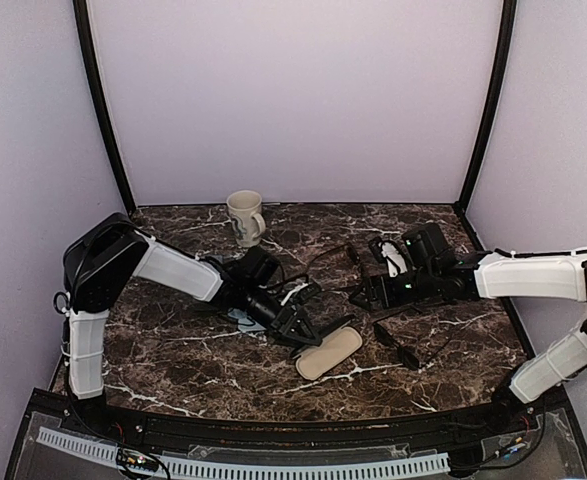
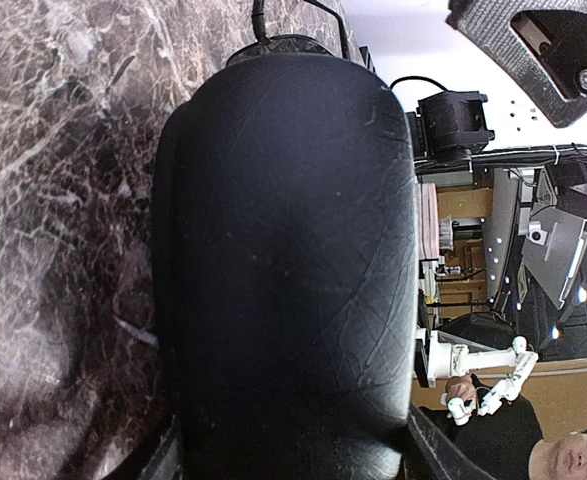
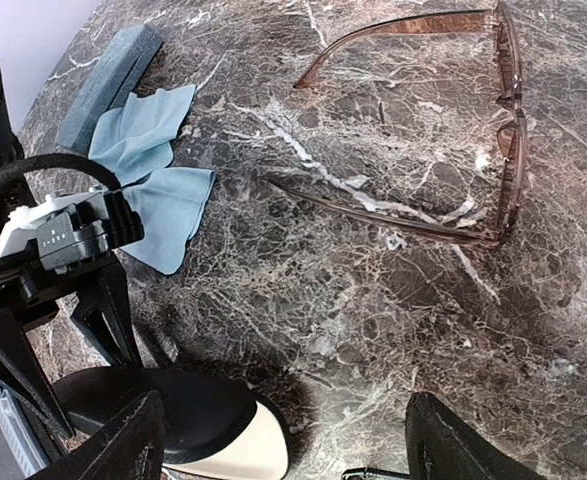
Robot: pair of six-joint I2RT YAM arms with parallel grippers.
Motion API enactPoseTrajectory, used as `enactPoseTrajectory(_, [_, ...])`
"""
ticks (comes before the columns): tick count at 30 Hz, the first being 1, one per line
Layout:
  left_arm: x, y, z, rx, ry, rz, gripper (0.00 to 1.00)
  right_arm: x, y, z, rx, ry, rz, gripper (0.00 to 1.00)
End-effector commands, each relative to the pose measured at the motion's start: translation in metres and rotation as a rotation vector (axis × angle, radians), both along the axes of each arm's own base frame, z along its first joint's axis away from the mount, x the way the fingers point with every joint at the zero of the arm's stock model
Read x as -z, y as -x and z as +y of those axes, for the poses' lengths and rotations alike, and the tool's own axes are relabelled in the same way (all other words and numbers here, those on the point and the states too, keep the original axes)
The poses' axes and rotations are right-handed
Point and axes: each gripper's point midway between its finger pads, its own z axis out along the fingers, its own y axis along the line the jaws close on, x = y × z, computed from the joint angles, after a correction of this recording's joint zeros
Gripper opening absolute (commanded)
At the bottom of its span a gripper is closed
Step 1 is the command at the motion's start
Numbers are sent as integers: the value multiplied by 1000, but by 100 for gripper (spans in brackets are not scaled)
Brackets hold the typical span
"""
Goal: Organize the sunglasses
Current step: Place the opened sunglasses case at the center of the board.
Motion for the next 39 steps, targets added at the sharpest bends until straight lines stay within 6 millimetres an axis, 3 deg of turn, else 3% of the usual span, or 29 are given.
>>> enactPoseTrajectory(1, [-9, -3, 1, 23, 4, -13, 39, -18, -6, 7, -6, -31, -52, 83])
enactPoseTrajectory(6, [-3, -7, 4, 16, -50, -52, 54, -16, -6, 8, -8, -31, -48, 83])
enactPoseTrajectory(11, [-1, -11, 5, 7, -75, -75, 79, -13, -5, 6, -3, -26, -40, 83])
enactPoseTrajectory(16, [-4, -12, 6, 2, -87, -94, 87, -12, -4, 5, 3, -27, -38, 83])
enactPoseTrajectory(24, [-20, -23, 17, -45, -149, -213, 89, -11, -4, 7, -1, -32, -34, 83])
enactPoseTrajectory(32, [-33, -46, 47, -142, -300, -405, 89, -9, -3, 10, -5, -32, -29, 83])
enactPoseTrajectory(36, [-34, -63, 69, -215, -420, -516, 84, -8, -3, 10, -4, -31, -28, 83])
enactPoseTrajectory(39, [-26, -75, 87, -253, -522, -589, 74, -8, -3, 12, -7, -35, -27, 83])
